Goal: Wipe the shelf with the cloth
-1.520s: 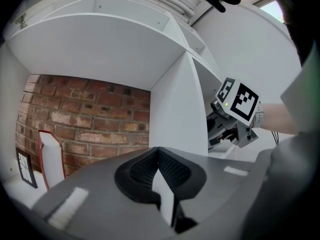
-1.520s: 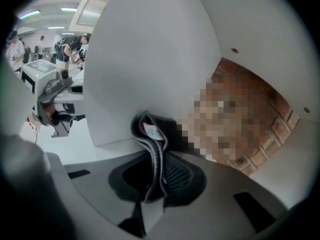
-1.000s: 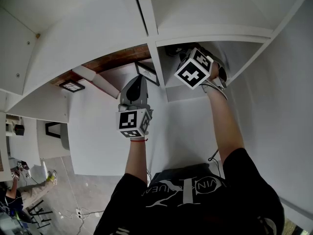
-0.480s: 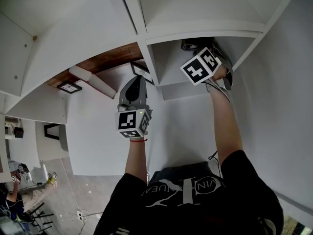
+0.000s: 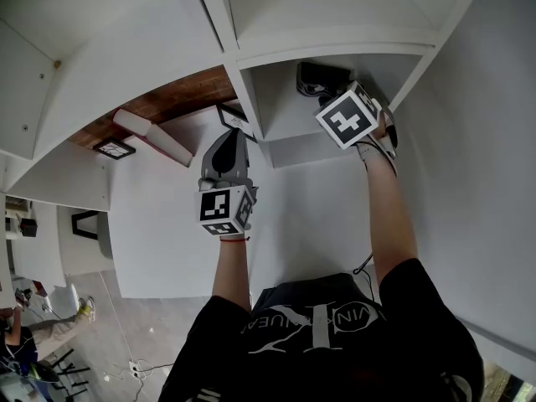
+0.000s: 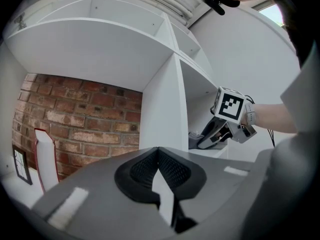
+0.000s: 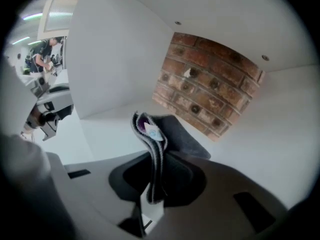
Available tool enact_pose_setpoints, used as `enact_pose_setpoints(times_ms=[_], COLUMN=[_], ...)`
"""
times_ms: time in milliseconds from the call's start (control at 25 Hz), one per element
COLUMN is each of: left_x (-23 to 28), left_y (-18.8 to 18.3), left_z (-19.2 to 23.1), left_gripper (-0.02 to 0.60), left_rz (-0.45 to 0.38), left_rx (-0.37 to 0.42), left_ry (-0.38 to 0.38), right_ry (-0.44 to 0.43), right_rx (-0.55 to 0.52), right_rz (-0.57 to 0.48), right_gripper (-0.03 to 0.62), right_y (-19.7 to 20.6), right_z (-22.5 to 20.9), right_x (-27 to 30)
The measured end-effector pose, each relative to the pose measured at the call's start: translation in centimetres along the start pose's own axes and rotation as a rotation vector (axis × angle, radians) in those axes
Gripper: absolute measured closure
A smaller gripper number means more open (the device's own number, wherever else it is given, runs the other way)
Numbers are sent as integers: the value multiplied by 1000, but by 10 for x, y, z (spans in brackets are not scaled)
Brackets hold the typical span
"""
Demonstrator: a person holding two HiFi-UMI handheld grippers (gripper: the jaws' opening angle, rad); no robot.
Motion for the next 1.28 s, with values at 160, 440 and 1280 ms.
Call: enact_pose_setpoints(times_ms=[160, 440, 1280], left_x=[-5, -12, -34], left_y=[2, 1, 1], left_z=[-2, -2, 13], left_gripper=[571, 571, 571], left_rz=[0, -6, -4], left_rx=[-1, -7, -8], left_ry=[-4, -14, -47], right_ry=[-54, -158, -109], right_rx=[-84, -177, -234], right_rz=[-18, -48, -246], right_gripper=[540, 540, 540], right_y=[-6, -13, -45], right_z=[25, 63, 101], right_x=[-10, -19, -29])
Point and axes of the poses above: the fingertips, and each gripper's own axes: x forward along the fingers, z to its left, y out of its underside, the point moved 4 cm from there along -x, backward along the fingers, and after that the axes turned 6 degrees about z, right-handed, at the moved point
